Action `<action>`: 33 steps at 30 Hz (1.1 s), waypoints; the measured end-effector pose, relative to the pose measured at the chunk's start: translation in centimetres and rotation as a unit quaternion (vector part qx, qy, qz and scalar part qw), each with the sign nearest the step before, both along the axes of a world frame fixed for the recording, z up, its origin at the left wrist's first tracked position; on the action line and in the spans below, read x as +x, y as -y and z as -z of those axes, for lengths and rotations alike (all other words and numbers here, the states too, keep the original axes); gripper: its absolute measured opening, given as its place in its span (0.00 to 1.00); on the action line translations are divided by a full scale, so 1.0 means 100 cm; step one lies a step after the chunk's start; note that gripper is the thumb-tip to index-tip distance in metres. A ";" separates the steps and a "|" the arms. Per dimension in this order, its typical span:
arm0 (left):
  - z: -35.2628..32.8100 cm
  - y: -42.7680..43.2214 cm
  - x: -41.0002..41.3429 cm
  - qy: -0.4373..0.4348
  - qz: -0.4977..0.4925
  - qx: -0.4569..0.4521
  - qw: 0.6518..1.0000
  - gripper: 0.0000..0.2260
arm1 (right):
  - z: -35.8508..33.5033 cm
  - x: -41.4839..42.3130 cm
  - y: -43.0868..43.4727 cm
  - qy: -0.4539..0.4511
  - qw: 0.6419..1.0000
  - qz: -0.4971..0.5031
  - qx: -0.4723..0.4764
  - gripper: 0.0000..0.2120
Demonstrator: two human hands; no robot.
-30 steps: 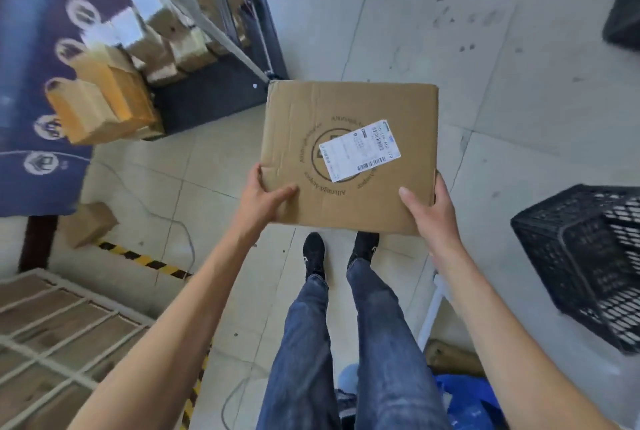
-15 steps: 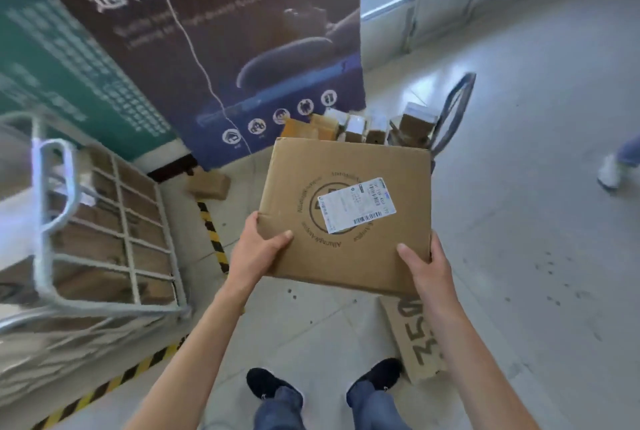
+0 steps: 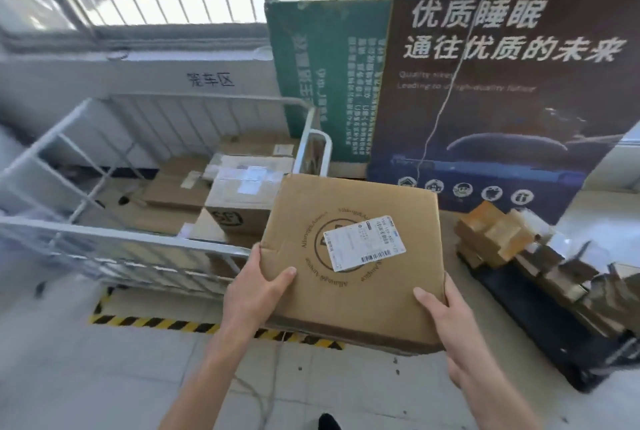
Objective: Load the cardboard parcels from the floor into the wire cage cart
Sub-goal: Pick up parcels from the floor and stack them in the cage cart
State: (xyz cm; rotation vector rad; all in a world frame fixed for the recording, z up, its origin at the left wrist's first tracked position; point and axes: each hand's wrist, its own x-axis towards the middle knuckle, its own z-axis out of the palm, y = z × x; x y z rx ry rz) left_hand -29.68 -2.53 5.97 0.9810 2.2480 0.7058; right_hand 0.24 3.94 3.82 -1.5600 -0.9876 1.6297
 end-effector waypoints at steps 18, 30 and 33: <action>-0.004 -0.099 -0.326 -0.029 -0.142 0.021 0.989 0.42 | 0.007 -0.350 -0.190 -0.046 0.978 -0.202 0.029 0.30; 0.063 -0.258 -0.460 0.018 -0.049 0.018 0.998 0.45 | 0.028 -0.457 -0.290 0.020 0.995 -0.095 0.028 0.29; 0.068 -0.280 -0.492 0.015 -0.006 0.004 1.000 0.44 | 0.039 -0.481 -0.282 0.044 0.997 -0.061 0.019 0.28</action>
